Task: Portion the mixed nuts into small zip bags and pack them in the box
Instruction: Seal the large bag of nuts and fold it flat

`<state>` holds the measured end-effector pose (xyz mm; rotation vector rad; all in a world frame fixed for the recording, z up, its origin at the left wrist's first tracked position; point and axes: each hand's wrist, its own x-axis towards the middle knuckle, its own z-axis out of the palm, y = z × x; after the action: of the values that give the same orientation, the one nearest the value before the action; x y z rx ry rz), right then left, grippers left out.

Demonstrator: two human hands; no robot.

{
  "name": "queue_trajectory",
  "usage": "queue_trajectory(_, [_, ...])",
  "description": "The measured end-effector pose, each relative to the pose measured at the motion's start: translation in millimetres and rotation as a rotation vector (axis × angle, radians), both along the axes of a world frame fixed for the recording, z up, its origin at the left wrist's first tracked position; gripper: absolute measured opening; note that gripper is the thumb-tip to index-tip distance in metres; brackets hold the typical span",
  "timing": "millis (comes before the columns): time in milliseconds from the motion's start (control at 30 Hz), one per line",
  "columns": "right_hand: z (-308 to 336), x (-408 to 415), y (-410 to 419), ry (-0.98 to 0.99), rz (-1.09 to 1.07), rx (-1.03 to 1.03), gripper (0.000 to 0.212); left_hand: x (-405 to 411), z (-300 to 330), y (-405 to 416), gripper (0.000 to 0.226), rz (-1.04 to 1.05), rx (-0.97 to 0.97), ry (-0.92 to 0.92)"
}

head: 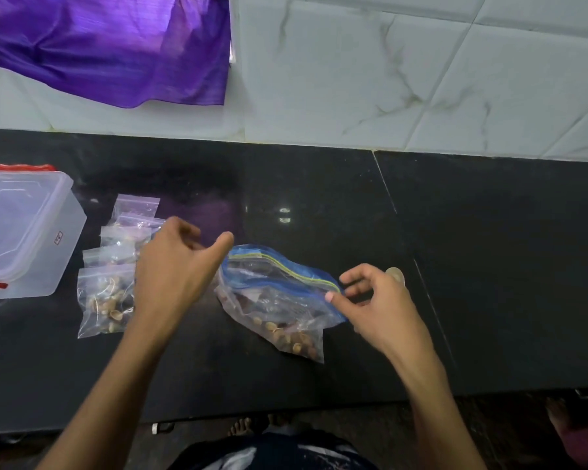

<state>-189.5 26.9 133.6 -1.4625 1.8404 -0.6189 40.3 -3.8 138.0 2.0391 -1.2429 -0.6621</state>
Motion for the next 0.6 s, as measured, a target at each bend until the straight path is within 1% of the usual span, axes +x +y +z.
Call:
queue_trajectory(67, [-1.2,-1.0,-0.7,-0.011,0.015,0.109,0.029,-0.8,3.6,-18.2,0.033,-0.136,0.143,-0.124])
queue_trajectory(133, [-1.6,-2.0,-1.2,0.01,0.032,0.124,0.026,-4.3,6.1,-29.1,0.02,-0.256,0.238,-0.215])
queue_trajectory(200, [-0.4,-5.0,-4.0,0.1,0.05,0.051,0.021,-4.2,10.1,-32.7,0.016,-0.346,0.223,-0.198])
queue_trajectory(267, [4.0,-9.0,-7.3,0.201,0.066,-0.021,0.017,-1.5,12.7,-29.1,0.02,-0.414,0.235,-0.101])
queue_trajectory(333, [8.5,-12.1,-10.9,0.201,0.047,-0.028,0.015,-0.4,9.7,-23.7,0.023,-0.405,0.269,-0.054])
queue_trajectory(400, [9.8,-12.0,-13.1,0.236,0.075,0.0,0.015,-2.8,3.5,-19.3,0.018,-0.331,0.215,-0.103])
queue_trajectory(467, [10.8,-8.6,-13.8,0.344,0.149,-0.002,0.02,-8.4,-0.9,-14.3,0.015,-0.274,0.079,-0.09])
queue_trajectory(533, [17.5,-0.4,-18.8,0.411,0.248,-0.095,0.032,-14.4,-3.5,-10.7,0.019,-0.332,-0.053,0.004])
queue_trajectory(600, [26.9,15.3,-32.7,0.388,0.436,-0.212,0.049,-20.3,-1.1,-7.2,0.022,-0.438,-0.125,0.211])
